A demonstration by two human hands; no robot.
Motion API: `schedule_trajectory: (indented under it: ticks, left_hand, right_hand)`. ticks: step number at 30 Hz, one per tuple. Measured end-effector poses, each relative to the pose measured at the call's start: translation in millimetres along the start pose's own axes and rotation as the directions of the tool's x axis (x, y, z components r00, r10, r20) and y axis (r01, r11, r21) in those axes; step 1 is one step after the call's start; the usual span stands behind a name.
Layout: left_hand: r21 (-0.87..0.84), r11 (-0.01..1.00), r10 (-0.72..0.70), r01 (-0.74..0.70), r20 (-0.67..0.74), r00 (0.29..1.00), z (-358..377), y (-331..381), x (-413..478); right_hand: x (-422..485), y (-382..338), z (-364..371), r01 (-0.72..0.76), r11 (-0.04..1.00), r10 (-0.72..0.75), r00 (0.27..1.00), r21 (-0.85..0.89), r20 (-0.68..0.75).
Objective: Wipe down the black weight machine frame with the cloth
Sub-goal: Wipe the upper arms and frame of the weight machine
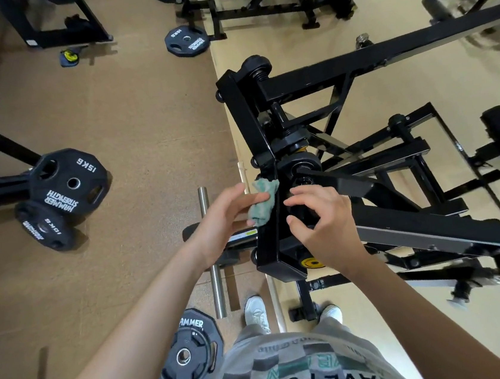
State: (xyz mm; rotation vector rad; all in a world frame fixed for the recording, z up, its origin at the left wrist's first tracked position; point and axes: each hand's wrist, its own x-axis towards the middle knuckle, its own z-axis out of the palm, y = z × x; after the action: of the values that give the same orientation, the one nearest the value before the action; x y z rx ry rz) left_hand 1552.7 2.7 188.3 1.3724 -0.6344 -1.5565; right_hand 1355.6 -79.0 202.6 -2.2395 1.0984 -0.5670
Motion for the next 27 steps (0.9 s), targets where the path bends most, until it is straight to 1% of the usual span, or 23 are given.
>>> schedule_trajectory:
  ticks: [3, 4, 7, 10, 11, 12, 13, 14, 15, 17, 19, 21, 27]
  left_hand:
    - [0.090, 0.995, 0.045, -0.041, -0.040, 0.998, 8, 12, 24]
    - [0.120, 0.991, 0.055, -0.050, -0.041, 0.998, 12, 17, 30]
    - [0.215, 0.974, 0.083, -0.072, -0.041, 0.996, 24, 34, 45]
    - [0.350, 0.935, 0.080, -0.060, -0.043, 0.996, 33, 39, 61]
    - [0.430, 0.900, 0.102, -0.073, -0.045, 0.994, 31, 36, 64]
    - [0.531, 0.842, 0.129, -0.100, -0.017, 0.992, 28, 32, 64]
    - [0.635, 0.759, 0.155, -0.145, 0.040, 0.987, 24, 28, 61]
    - [0.703, 0.683, 0.178, -0.197, 0.102, 0.979, 22, 23, 56]
    - [0.731, 0.637, 0.203, -0.244, 0.147, 0.968, 20, 19, 50]
    - [0.727, 0.604, 0.267, -0.327, 0.202, 0.942, 18, 19, 37]
    - [0.704, 0.606, 0.294, -0.371, 0.235, 0.926, 15, 18, 30]
    - [0.676, 0.637, 0.281, -0.370, 0.243, 0.928, 9, 16, 23]
    - [0.509, 0.792, 0.245, -0.336, 0.239, 0.940, 2, 5, -6]
  right_hand:
    - [-5, 3, -4, 0.024, 0.999, -0.025, 0.999, -0.034, -0.044]
    - [-6, 4, -7, 0.007, 0.998, -0.011, 0.998, -0.062, -0.061]
    - [-6, 15, -20, -0.109, 0.982, 0.096, 0.991, -0.157, -0.092]
    - [-7, 38, -28, -0.184, 0.933, 0.158, 0.982, -0.311, -0.108]
    - [-8, 43, -29, -0.191, 0.916, 0.164, 0.981, -0.352, -0.105]
    - [-9, 44, -29, -0.189, 0.904, 0.160, 0.981, -0.383, -0.107]
    - [-8, 43, -29, -0.185, 0.896, 0.148, 0.982, -0.403, -0.121]
    - [-7, 41, -29, -0.180, 0.893, 0.133, 0.981, -0.413, -0.140]
    - [-5, 40, -29, -0.176, 0.892, 0.120, 0.980, -0.417, -0.157]
    - [-4, 37, -29, -0.168, 0.888, 0.099, 0.979, -0.429, -0.180]
    - [-7, 39, -29, -0.155, 0.884, 0.070, 0.977, -0.442, -0.203]
    - [-10, 39, -30, -0.142, 0.884, 0.040, 0.972, -0.446, -0.230]
    - [-9, 46, -24, -0.115, 0.884, 0.012, 0.974, -0.453, -0.225]
